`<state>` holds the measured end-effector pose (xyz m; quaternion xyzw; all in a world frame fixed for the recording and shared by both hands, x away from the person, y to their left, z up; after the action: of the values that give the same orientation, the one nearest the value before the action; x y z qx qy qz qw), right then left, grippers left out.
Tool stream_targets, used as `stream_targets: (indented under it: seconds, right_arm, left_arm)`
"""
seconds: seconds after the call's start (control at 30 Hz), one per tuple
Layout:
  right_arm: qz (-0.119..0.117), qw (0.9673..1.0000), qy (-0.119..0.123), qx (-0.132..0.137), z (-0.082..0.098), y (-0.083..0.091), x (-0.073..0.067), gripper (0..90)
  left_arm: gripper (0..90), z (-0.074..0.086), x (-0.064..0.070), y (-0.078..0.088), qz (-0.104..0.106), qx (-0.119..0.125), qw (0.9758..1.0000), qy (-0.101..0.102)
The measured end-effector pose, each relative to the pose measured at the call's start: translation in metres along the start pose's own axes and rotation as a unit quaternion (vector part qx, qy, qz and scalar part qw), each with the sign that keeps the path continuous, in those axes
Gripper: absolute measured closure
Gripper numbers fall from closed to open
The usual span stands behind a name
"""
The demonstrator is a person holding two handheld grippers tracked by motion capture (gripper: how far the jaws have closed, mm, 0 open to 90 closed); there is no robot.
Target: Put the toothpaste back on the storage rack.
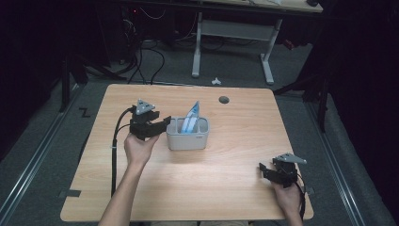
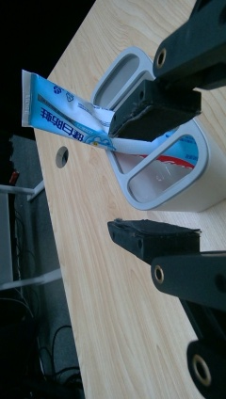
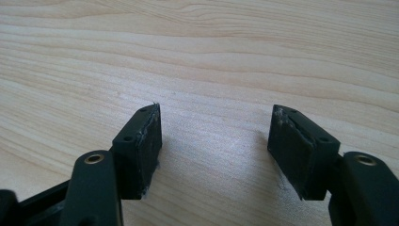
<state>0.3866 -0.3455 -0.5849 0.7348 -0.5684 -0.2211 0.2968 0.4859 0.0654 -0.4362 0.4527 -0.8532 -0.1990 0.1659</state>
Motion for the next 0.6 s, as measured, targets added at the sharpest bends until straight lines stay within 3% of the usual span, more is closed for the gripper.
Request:
stream_targets:
  seconds: [0.6]
  right_arm:
    - [0.000,1.0000,0.000,0.000,0.000,0.000,0.000,35.7]
  left_arm:
    - [48.9,0.008,-0.010,0.020,-0.013,0.007,0.9999,-0.002]
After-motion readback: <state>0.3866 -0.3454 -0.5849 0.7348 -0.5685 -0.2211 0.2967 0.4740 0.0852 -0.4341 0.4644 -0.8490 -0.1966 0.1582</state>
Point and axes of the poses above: each handheld gripper's, and its own axes: y roughly backward along the jaws, z roughly out of its underside, x roughly to its right, the point moved 8 cm from there along -y, roughly forward along the jaws
